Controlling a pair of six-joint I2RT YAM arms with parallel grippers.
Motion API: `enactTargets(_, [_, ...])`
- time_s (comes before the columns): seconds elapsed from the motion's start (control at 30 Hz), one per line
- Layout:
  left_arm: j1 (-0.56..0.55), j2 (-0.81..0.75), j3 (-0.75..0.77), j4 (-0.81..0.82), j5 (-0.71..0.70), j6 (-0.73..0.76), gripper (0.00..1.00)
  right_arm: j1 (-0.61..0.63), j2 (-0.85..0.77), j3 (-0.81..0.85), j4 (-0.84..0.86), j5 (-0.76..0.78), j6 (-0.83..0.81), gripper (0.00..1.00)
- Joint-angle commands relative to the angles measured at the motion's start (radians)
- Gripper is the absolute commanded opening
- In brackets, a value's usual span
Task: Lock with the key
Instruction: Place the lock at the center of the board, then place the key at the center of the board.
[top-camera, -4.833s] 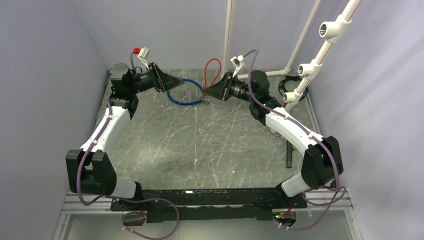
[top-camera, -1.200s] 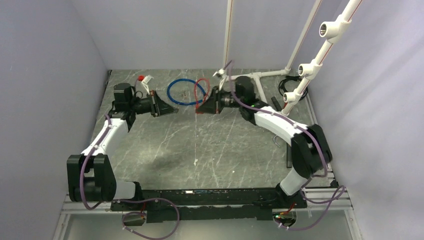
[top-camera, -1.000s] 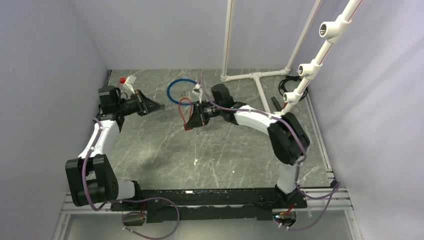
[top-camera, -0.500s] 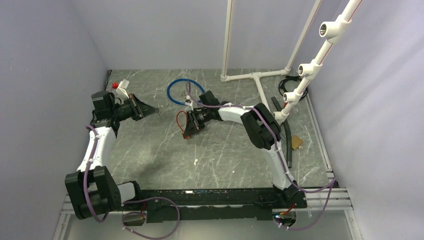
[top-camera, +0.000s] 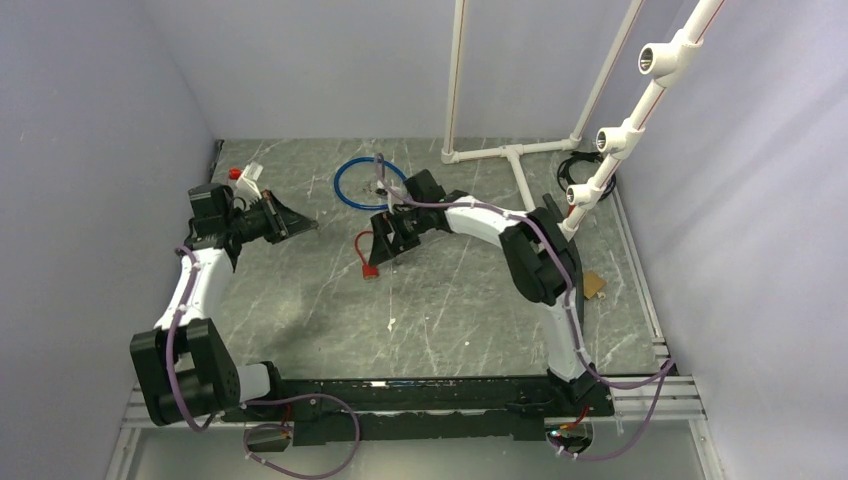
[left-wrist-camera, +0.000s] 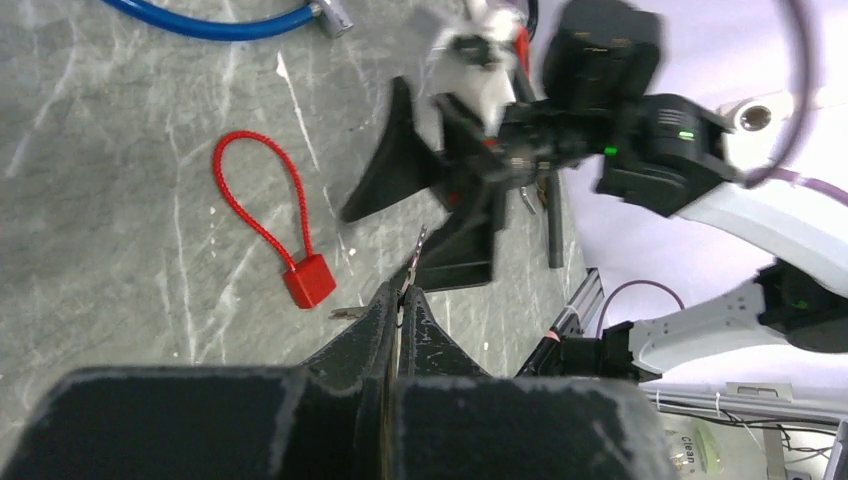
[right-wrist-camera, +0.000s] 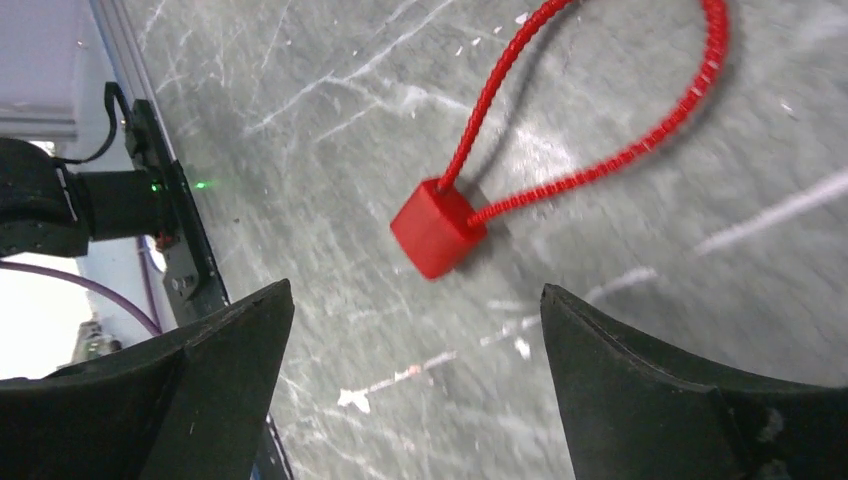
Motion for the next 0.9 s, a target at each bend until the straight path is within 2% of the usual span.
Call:
enactTargets(0.0, [-0.028,0.069,0.067,-0.09,-0.031,0.165,0.0,-0.021,-0.218,-0.083,-0.044,0.098,-0.152,0.95])
enactTargets(0.27, [-0.143,0.24,0.158,-0.223,-0.101,0.367,0.0,-0.025,-0.622,-0.436,0.015,0.098,-0.421,0.99])
enactTargets(0.43, [-0.221,0.342,0.216,-0.284,-0.187,0.422,0.0,-0.026,-0.911,-0.625,0.015,0.15,-0.464,1.0])
enactTargets(0.63, [-0.312,0.438,0.275,-0.311,-0.265,0.455,0.0,-0.03,-1.134,-0.744,-0.08,0.304,-0.504,1.0])
enactTargets(0.87, [-0.368,0.514,0.328,-0.326,-0.291,0.456,0.0,-0.061,-1.266,-0.804,-0.207,0.475,-0.578,1.0])
